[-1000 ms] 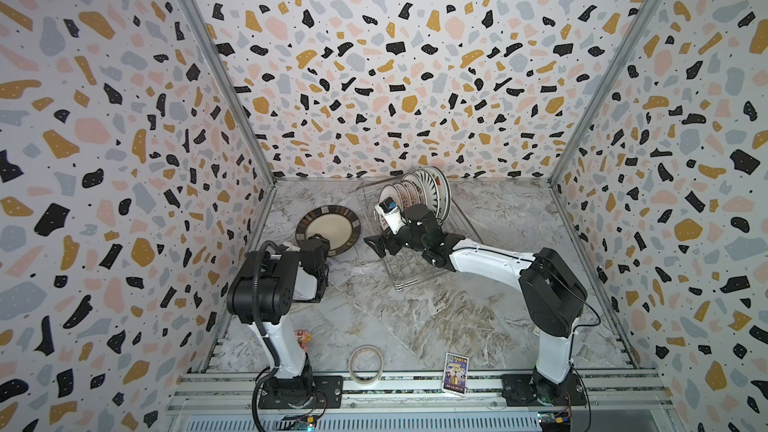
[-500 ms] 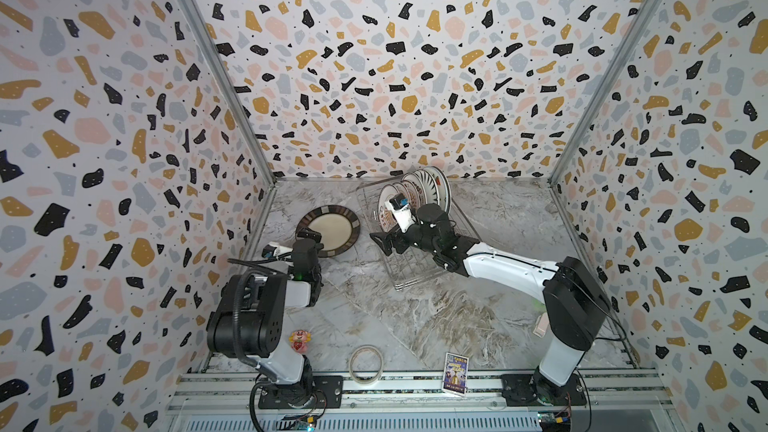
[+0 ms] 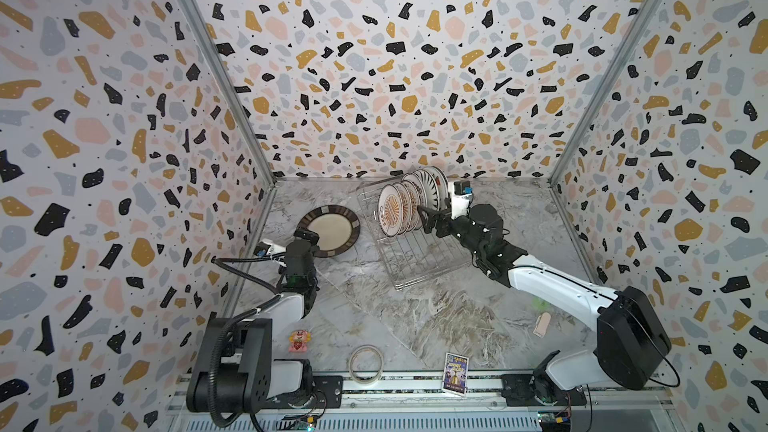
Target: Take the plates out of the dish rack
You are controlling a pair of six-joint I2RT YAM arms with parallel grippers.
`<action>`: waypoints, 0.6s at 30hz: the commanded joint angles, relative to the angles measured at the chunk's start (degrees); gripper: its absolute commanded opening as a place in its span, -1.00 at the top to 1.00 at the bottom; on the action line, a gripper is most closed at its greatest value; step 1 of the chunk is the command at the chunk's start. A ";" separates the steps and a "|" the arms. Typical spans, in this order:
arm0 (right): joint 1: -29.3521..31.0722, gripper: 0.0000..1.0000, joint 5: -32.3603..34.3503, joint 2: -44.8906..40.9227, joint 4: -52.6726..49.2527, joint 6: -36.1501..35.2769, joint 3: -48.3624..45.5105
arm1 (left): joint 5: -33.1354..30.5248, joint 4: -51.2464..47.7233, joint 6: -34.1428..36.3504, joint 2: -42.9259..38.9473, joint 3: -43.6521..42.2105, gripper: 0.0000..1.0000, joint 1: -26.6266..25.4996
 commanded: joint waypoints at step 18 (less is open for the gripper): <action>-6.69 -0.98 -5.18 5.04 -7.18 -4.93 9.27 | 6.94 -1.92 22.47 -14.08 7.63 -0.99 -25.45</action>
